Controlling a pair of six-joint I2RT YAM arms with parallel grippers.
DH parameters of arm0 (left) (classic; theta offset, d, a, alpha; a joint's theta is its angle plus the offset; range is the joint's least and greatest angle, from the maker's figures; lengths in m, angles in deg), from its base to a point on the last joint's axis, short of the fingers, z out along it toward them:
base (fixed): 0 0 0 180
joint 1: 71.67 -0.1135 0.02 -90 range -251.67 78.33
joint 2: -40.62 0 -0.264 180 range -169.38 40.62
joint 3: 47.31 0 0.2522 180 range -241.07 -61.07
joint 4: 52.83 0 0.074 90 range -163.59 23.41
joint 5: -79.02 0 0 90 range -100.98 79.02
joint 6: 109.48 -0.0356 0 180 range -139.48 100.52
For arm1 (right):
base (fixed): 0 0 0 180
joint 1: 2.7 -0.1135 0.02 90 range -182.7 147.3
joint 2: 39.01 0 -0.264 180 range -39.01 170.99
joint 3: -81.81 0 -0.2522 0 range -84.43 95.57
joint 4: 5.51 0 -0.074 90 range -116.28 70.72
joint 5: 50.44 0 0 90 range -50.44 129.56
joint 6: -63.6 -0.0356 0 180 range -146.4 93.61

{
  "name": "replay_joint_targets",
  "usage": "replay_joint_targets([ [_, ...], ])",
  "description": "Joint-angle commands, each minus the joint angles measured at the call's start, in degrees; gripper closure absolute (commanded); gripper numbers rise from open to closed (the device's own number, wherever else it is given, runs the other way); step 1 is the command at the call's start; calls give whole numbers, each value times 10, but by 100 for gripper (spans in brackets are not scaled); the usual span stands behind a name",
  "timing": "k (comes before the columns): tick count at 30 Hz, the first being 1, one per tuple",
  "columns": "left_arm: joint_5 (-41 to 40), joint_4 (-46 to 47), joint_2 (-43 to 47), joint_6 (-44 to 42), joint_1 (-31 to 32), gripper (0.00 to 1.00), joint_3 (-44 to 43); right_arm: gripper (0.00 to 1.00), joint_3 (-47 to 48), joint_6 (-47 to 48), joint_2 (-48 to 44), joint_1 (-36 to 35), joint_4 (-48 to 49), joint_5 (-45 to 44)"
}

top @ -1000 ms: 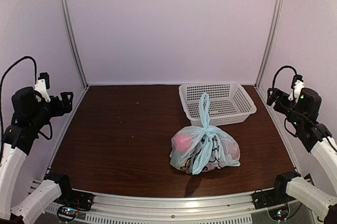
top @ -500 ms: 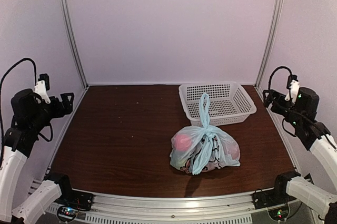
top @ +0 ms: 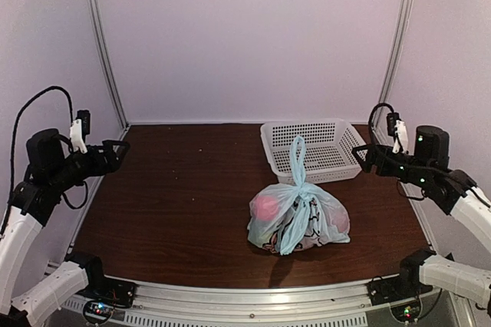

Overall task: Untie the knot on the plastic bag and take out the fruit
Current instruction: Move the takeout bag to the center of the board.

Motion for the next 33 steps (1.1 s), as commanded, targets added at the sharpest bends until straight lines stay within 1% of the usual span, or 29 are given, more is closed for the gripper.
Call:
replay_joint_targets([
  [1,34,71,-9,41,53,4,29,3,-22,-10,20,-68,3,31],
  [4,-13,127,-35,59,162,3,48,5,-42,-31,47,-126,47,70],
  [7,-90,155,-96,42,307,3,33,7,-42,-22,72,-192,36,46],
  [9,-97,183,-149,35,359,3,19,8,-34,-6,86,-222,12,25],
  [12,-72,259,-215,38,412,3,16,10,-32,5,94,-246,-4,-2],
  [17,-54,340,-301,81,459,2,14,13,-48,-4,89,-250,12,-22],
  [20,-73,409,-345,107,503,3,26,14,-62,-18,86,-252,34,-28],
  [23,-74,469,-397,142,534,3,27,15,-76,-31,82,-253,54,-35],
  [26,-79,485,-459,165,554,2,9,15,-83,-33,80,-254,62,-42],
  [30,-68,566,-519,212,566,3,17,13,-78,-26,77,-254,55,-53],
  [33,-60,576,-559,233,575,3,11,12,-77,-25,72,-254,56,-59],
])
